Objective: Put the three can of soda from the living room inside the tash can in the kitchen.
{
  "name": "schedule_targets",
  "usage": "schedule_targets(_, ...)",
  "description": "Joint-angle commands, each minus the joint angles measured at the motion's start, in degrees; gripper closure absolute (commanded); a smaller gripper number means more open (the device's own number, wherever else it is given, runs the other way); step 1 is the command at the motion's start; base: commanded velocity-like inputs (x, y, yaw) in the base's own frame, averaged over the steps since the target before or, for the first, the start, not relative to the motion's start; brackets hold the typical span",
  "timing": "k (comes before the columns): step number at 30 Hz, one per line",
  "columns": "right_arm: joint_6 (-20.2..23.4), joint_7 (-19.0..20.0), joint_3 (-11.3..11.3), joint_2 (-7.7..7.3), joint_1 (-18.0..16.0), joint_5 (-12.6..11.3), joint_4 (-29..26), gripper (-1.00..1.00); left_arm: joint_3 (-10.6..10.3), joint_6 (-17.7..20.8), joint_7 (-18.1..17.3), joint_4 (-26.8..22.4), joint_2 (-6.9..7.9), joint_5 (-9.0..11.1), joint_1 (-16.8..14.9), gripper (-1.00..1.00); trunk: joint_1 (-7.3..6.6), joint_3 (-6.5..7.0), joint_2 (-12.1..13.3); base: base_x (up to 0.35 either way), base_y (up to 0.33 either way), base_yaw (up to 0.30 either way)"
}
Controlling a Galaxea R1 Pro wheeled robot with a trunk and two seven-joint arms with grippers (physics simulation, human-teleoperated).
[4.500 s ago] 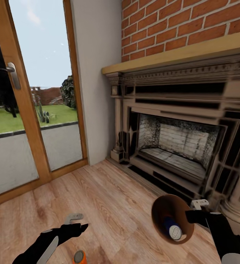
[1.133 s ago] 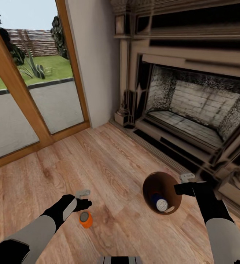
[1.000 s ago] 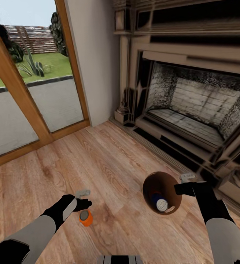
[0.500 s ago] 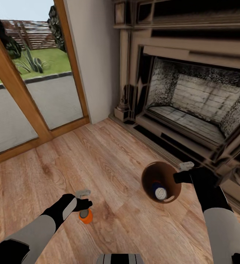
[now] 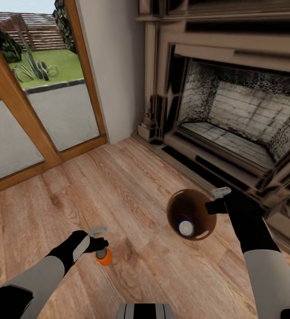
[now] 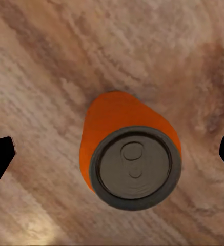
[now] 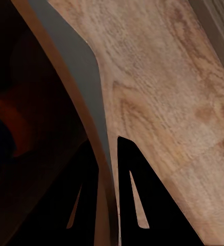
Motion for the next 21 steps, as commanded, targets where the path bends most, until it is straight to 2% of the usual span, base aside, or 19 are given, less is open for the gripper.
schedule_targets(1,-0.02,0.13,0.04,-0.01,-0.04,-0.13,-0.05,1.0,0.01,0.01,0.02,0.0,0.05,0.01,-0.04,-1.0,0.01,-0.22,-0.02,0.0,0.0,0.0)
schedule_targets(5,0.04,0.13,0.16,-0.04,-0.02,-0.06,-0.08,1.0,0.01,0.05,0.12,0.02,0.18,0.0,-0.14,-1.0,0.12,-1.11,-0.08,0.0,0.0,0.0)
schedule_targets(21,0.06,0.13,0.33,0.09,0.03,-0.06,-0.09,1.0,-0.04,0.16,-0.81,0.4,0.16,-0.19,-0.1,-1.0,0.12,-1.11,-0.08,0.0,0.0,0.0)
